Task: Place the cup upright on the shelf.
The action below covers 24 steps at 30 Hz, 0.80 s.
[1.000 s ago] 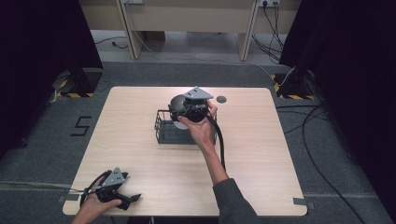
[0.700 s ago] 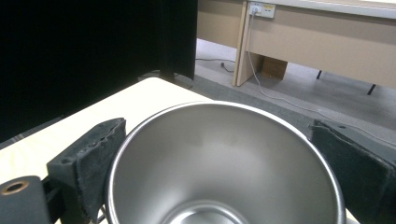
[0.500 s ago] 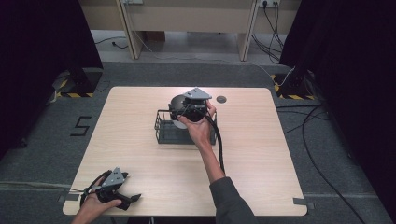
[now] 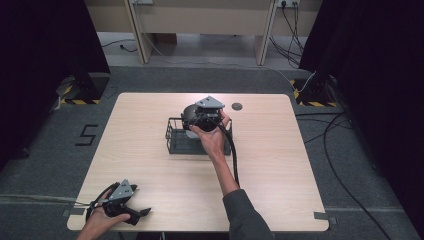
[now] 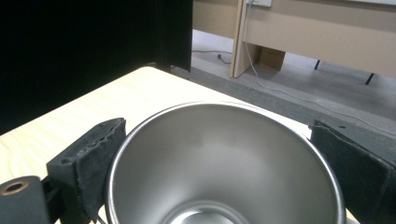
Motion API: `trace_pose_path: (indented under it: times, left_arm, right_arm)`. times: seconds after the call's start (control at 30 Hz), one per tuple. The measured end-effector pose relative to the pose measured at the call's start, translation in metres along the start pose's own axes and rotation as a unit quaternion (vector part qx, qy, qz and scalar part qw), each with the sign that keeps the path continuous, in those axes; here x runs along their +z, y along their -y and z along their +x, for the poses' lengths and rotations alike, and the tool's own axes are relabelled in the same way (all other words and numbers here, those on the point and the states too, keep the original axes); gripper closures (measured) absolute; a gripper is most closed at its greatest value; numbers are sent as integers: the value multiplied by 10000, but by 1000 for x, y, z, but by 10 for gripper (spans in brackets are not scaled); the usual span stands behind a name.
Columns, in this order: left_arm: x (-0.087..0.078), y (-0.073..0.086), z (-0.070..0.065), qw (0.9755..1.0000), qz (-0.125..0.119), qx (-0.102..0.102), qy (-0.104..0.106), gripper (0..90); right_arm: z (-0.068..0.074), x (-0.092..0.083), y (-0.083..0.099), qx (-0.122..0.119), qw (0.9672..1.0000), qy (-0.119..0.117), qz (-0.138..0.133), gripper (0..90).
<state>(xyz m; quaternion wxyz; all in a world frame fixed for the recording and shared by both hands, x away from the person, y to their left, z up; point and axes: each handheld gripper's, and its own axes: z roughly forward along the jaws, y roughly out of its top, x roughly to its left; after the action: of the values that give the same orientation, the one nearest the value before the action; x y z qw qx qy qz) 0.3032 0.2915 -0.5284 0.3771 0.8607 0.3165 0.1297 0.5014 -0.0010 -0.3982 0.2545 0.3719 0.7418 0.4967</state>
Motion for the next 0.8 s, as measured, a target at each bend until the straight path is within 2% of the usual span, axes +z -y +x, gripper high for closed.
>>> trace_pose_path:
  times: [0.23,0.4,0.57,0.8]
  left_arm:
    - [0,0,0,10000,2,0,2,0]
    - [0,0,0,10000,3,1,3,0]
    - [0,0,0,10000,3,1,0,0]
    - [0,0,0,10000,4,2,0,0]
  right_arm:
    - [0,3,4,1,10000,6,44,63]
    - [-1,6,8,16,9998,8,203,61]
    - [-4,6,11,139,9993,-43,340,59]
    - [-8,3,14,285,9989,-105,369,56]
